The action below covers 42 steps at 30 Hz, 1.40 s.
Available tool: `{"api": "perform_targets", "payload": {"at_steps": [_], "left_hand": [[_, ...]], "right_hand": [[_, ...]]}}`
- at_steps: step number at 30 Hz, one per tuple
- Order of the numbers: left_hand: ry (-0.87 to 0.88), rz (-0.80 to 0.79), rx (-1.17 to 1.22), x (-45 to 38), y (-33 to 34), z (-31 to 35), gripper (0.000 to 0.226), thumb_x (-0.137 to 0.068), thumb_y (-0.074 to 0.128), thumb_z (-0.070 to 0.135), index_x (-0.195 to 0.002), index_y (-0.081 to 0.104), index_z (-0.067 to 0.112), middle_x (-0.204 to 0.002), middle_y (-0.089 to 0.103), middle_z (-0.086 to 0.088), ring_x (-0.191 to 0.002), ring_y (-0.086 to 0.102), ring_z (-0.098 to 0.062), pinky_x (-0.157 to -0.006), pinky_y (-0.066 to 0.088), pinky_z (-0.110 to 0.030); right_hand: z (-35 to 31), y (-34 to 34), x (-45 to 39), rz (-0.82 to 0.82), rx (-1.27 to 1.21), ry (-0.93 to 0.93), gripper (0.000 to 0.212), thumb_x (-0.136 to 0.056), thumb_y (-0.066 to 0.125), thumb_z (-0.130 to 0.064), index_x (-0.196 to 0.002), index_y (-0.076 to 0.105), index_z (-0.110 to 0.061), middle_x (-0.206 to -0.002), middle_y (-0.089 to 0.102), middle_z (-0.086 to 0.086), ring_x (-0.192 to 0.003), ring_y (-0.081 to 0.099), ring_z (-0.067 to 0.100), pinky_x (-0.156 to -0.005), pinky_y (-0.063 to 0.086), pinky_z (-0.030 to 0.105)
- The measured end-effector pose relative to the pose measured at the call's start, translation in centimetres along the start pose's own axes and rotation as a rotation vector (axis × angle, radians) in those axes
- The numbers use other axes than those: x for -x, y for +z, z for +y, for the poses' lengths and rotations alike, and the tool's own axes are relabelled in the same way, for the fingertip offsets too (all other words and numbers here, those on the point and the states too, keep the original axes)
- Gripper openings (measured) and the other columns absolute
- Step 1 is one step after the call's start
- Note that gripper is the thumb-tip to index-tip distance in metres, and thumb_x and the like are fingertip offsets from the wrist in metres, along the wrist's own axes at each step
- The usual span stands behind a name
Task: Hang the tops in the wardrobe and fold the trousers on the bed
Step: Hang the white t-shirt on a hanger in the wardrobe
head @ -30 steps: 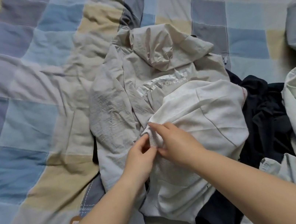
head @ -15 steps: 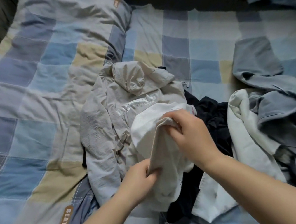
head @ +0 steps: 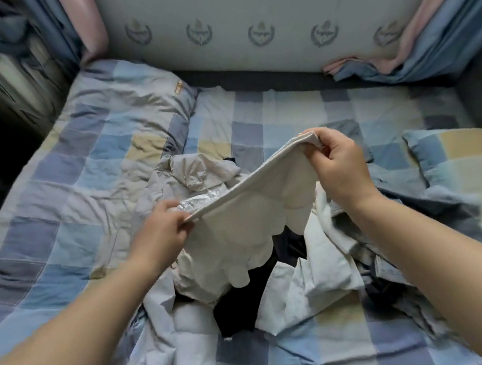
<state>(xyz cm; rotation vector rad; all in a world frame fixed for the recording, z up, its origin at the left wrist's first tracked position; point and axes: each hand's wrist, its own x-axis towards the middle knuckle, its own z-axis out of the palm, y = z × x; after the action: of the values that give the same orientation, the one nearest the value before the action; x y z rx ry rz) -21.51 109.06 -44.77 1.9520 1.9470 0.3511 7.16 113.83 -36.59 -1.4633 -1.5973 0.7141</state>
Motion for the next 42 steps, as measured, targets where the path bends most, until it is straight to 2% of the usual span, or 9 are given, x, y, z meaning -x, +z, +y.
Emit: {"api": "perform_targets", "payload": {"at_steps": [3, 6, 10, 16, 22, 26, 30, 39, 42], "left_hand": [[0.083, -0.103, -0.211, -0.3, -4.1, 3.2, 0.017, -0.092, 0.056, 0.028, -0.094, 0.069, 0.017, -0.104, 0.066, -0.004, -0.098, 0.061, -0.027, -0.075, 0.05, -0.034], [0.12, -0.013, -0.265, -0.1, -8.4, 7.3, 0.019, -0.09, 0.058, 0.032, -0.093, 0.071, 0.019, -0.095, 0.067, -0.006, -0.089, 0.061, -0.027, -0.069, 0.05, -0.034], [0.181, 0.173, -0.107, 0.7, -13.7, 12.0, 0.015, -0.084, 0.068, 0.022, -0.095, 0.077, 0.021, -0.095, 0.071, -0.01, -0.091, 0.063, -0.032, -0.075, 0.052, -0.04], [0.204, 0.278, 0.133, -0.6, -20.1, 17.1, 0.02, -0.078, 0.077, 0.023, -0.096, 0.076, 0.015, -0.096, 0.075, -0.003, -0.094, 0.068, -0.02, -0.08, 0.048, -0.026], [0.503, 0.311, 0.101, -0.1, -24.7, 19.3, 0.009, -0.074, 0.081, 0.021, -0.081, 0.077, 0.019, -0.081, 0.064, 0.001, -0.082, 0.063, -0.024, -0.079, 0.05, -0.032], [0.648, 0.257, 0.03, 0.4, -26.5, 20.2, 0.018, -0.077, 0.078, 0.025, -0.094, 0.078, 0.019, -0.086, 0.064, -0.003, -0.087, 0.064, -0.027, -0.078, 0.049, -0.029], [0.624, 0.128, 0.024, 0.6, -28.6, 21.4, 0.023, -0.082, 0.073, 0.032, -0.095, 0.078, 0.014, -0.09, 0.073, -0.009, -0.088, 0.066, -0.028, -0.081, 0.052, -0.036], [0.804, 0.044, 0.184, 4.4, -26.0, 25.2, 0.014, -0.082, 0.065, 0.037, -0.075, 0.054, 0.033, -0.072, 0.054, 0.008, -0.08, 0.053, -0.021, -0.069, 0.04, -0.028], [0.962, 0.017, 0.144, 6.8, -24.5, 28.1, 0.037, -0.089, 0.059, 0.03, -0.055, 0.045, 0.025, -0.059, 0.048, 0.009, -0.071, 0.052, -0.026, -0.061, 0.035, -0.029]], "right_hand": [[-2.5, -3.9, 0.7, 0.007, 0.013, -0.036, 0.024, -0.092, 0.054, -0.011, -0.092, 0.064, -0.033, -0.097, 0.064, 0.004, -0.09, 0.06, 0.018, -0.083, 0.049, 0.037], [-5.1, -8.4, 1.4, 0.049, 0.001, -0.036, 0.027, -0.09, 0.053, -0.005, -0.092, 0.064, -0.03, -0.1, 0.057, 0.006, -0.088, 0.064, 0.023, -0.081, 0.052, 0.039], [-7.4, -14.0, 2.7, 0.092, -0.056, -0.008, 0.031, -0.095, 0.047, -0.007, -0.085, 0.061, -0.032, -0.091, 0.065, 0.004, -0.064, 0.067, 0.005, -0.051, 0.048, 0.019], [-11.5, -19.5, 5.0, 0.169, 0.008, -0.066, 0.043, -0.09, 0.045, 0.006, -0.084, 0.062, -0.033, -0.079, 0.066, -0.002, -0.08, 0.066, 0.022, -0.084, 0.054, 0.044], [-16.6, -22.8, 7.6, 0.304, 0.245, -0.145, 0.031, -0.09, 0.05, -0.001, -0.083, 0.058, -0.031, -0.069, 0.065, -0.012, -0.063, 0.062, -0.005, -0.069, 0.045, 0.024], [-20.1, -22.6, 10.6, 0.32, 0.347, -0.192, 0.032, -0.091, 0.05, 0.003, -0.1, 0.059, -0.026, -0.086, 0.066, -0.008, -0.065, 0.064, 0.004, -0.066, 0.045, 0.015], [-24.3, -21.8, 14.6, 0.214, 0.717, -0.274, 0.047, -0.087, 0.053, 0.009, -0.124, 0.063, -0.018, -0.087, 0.058, 0.005, -0.075, 0.062, 0.025, -0.075, 0.052, 0.039], [-27.7, -20.9, 26.1, 0.099, 1.174, 0.167, 0.03, -0.097, 0.044, -0.018, -0.119, 0.062, -0.028, -0.115, 0.053, 0.001, -0.096, 0.059, 0.025, -0.081, 0.045, 0.034], [-28.6, -20.9, 30.6, 0.166, 1.232, 0.317, 0.024, -0.095, 0.045, -0.023, -0.113, 0.061, -0.024, -0.112, 0.053, 0.001, -0.096, 0.058, 0.025, -0.081, 0.046, 0.035]]}}
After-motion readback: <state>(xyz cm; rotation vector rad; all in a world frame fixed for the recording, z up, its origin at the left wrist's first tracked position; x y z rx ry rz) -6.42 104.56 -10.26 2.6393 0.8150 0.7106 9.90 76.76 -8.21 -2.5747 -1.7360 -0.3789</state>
